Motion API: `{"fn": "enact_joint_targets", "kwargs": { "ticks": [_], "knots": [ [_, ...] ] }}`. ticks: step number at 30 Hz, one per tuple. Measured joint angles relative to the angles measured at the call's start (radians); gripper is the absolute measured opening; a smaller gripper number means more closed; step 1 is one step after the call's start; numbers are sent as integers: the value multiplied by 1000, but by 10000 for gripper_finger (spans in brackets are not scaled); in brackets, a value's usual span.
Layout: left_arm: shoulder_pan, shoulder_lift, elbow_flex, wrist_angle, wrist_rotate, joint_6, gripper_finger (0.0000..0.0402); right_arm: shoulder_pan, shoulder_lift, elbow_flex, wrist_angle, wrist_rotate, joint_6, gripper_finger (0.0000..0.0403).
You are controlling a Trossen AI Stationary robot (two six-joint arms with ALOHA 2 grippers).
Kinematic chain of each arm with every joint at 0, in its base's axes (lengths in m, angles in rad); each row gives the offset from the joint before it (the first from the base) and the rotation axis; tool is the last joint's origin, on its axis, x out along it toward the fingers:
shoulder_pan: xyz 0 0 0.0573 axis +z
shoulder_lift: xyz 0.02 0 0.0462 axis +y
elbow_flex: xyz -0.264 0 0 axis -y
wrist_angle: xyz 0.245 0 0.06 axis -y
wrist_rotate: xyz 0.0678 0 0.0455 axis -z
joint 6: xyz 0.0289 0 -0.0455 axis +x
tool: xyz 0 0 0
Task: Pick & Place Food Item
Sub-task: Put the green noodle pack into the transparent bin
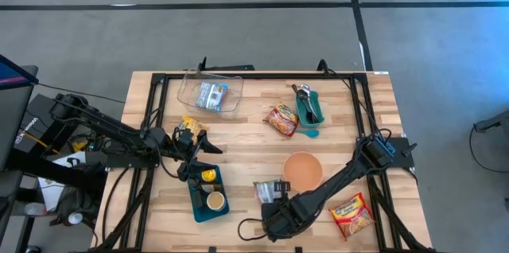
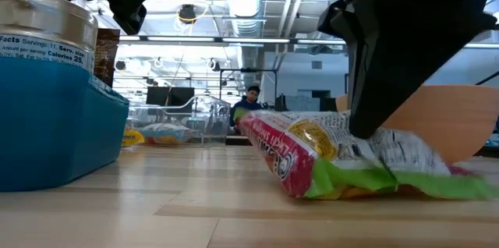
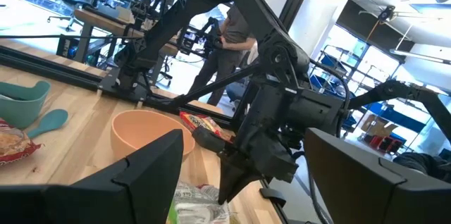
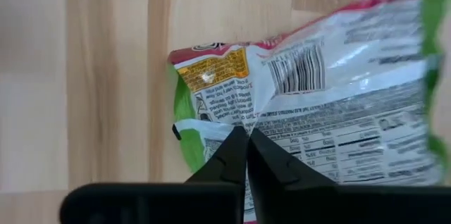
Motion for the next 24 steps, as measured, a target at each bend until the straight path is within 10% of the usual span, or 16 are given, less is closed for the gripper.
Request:
{"fn": "enact_joint_targets", "kwargs": {
  "ticks": [24],
  "knots": [
    [0,0,0,0,0,119,290,15,0,253,-305,212,0,0]
  ]
}}
